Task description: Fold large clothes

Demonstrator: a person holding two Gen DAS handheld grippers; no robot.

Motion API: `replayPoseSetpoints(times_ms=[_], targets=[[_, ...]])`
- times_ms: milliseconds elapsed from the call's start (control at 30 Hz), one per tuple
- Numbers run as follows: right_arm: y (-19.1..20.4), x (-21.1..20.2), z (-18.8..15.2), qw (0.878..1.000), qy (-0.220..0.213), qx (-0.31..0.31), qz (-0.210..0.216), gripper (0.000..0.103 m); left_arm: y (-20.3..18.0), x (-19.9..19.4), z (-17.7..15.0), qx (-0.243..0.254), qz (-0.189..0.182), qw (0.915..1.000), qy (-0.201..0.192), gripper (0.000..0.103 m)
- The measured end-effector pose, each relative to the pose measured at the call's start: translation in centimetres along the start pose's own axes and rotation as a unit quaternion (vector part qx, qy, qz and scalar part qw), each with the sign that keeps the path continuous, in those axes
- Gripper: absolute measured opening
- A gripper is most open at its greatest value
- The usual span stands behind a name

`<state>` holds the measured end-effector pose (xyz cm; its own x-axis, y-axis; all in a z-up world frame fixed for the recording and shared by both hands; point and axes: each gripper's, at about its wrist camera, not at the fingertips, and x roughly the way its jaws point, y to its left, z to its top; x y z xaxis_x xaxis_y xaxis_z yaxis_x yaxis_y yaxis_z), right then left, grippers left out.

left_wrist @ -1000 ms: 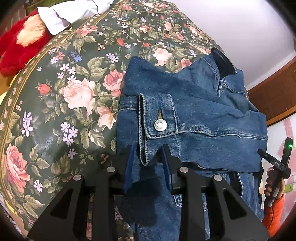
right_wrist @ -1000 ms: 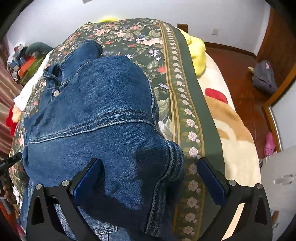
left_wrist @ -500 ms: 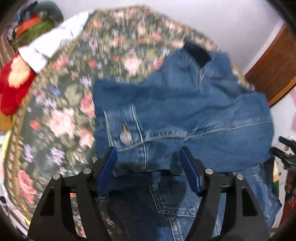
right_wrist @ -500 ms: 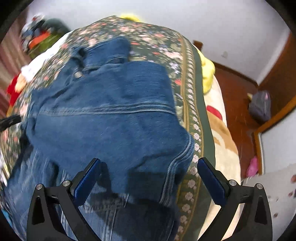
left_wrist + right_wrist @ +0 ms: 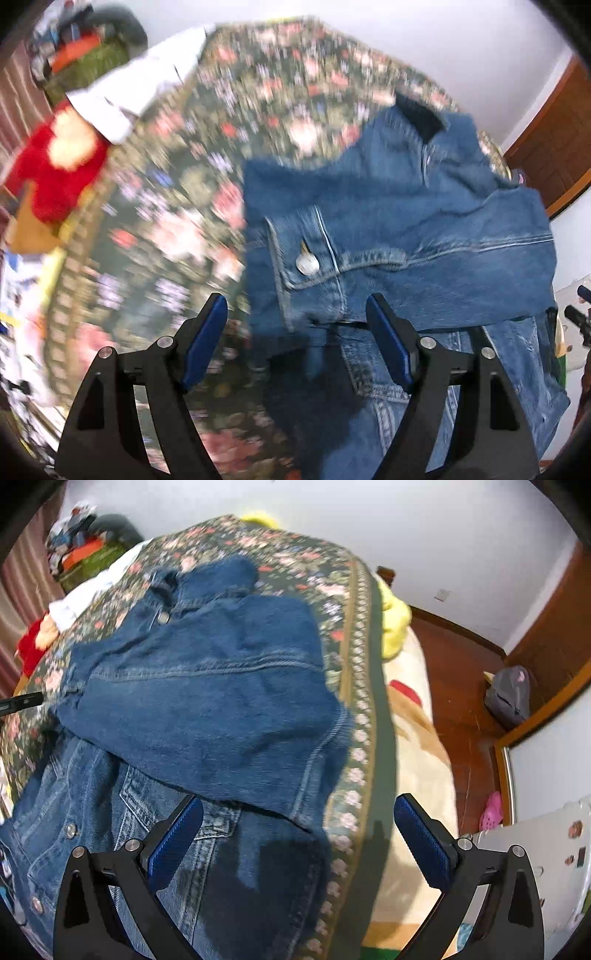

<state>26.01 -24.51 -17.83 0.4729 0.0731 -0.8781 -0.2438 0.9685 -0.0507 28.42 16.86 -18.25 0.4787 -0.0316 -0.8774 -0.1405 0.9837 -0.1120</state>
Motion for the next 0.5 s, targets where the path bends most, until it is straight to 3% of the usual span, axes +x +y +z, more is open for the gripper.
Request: replayPoseSetpoints(times_ms=[200, 367, 500], targets=[[-0.9, -3.4, -0.7, 1.0, -0.028, 0.008, -0.001, 0.103, 1.0, -5.7, -0.6, 0.026, 0.02, 0.9985, -0.045, 0.078], [-0.7, -4.5, -2.8, 1.0, -0.026, 0.005, 0.005, 0.103, 1.1, -5.8, -3.6, 0.039, 0.02, 0.9988, -0.022, 0.078], [-0.3, -3.2, -5.1, 1.0, 0.005, 0.011, 0.015, 0.103, 0.9, -3.9, -6.9, 0.037, 0.006, 0.9991, 0.023, 0.078]])
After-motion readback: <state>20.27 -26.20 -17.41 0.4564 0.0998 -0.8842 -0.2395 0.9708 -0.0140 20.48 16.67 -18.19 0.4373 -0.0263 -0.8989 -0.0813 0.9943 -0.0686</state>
